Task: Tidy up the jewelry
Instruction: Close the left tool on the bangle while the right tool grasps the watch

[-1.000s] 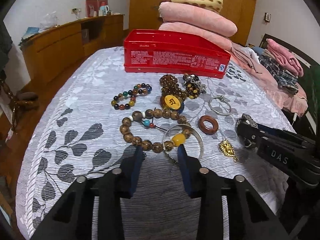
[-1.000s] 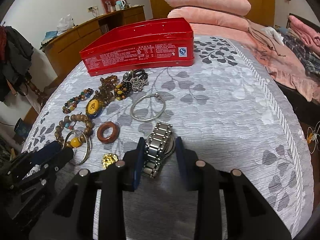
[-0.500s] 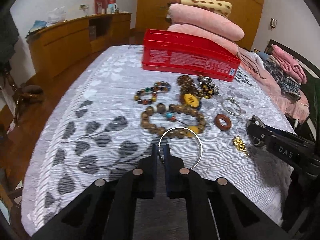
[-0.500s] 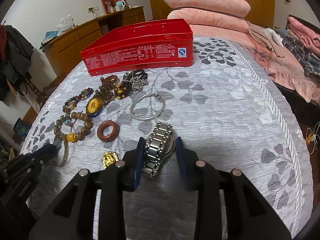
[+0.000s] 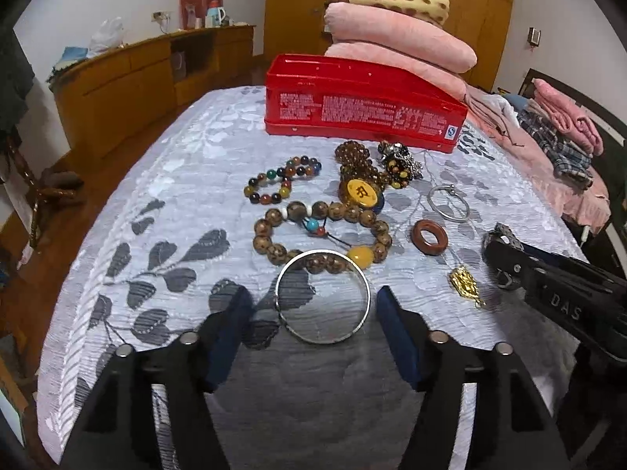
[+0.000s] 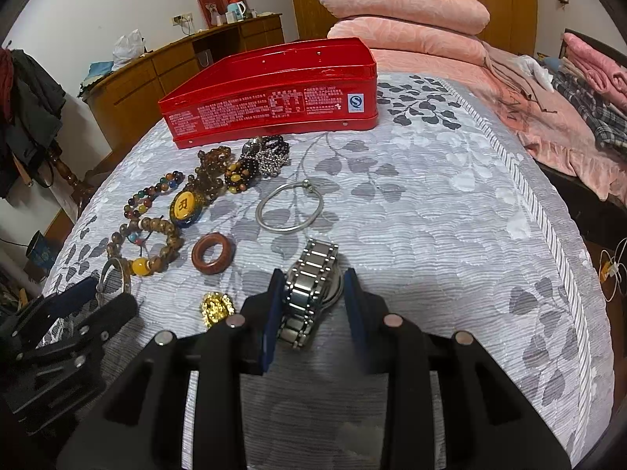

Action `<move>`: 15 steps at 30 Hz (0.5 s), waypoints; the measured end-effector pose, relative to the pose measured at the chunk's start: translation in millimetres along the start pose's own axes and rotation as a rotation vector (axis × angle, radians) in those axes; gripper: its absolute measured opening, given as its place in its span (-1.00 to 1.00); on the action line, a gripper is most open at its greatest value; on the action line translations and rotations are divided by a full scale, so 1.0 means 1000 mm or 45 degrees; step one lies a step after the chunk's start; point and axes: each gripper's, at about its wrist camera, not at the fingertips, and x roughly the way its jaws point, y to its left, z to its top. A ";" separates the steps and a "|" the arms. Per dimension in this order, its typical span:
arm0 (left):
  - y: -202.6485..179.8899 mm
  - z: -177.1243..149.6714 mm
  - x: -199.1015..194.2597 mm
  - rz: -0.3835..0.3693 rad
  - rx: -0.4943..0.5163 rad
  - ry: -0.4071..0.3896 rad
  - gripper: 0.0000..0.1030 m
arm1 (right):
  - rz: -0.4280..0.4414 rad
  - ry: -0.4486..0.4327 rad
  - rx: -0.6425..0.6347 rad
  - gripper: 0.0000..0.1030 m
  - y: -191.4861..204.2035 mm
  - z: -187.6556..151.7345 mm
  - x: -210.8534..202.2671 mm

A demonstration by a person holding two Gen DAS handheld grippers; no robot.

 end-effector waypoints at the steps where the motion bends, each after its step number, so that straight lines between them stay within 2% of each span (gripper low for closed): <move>1: 0.000 0.000 0.000 0.002 0.001 -0.002 -0.06 | 0.001 0.000 0.000 -0.42 0.000 0.000 0.000; 9: 0.010 0.003 -0.008 -0.041 -0.059 -0.035 -0.06 | 0.001 -0.019 -0.013 -0.43 0.001 0.001 -0.002; 15: 0.011 0.026 -0.009 -0.063 -0.087 -0.086 -0.06 | 0.003 -0.055 -0.021 -0.43 0.004 0.012 -0.006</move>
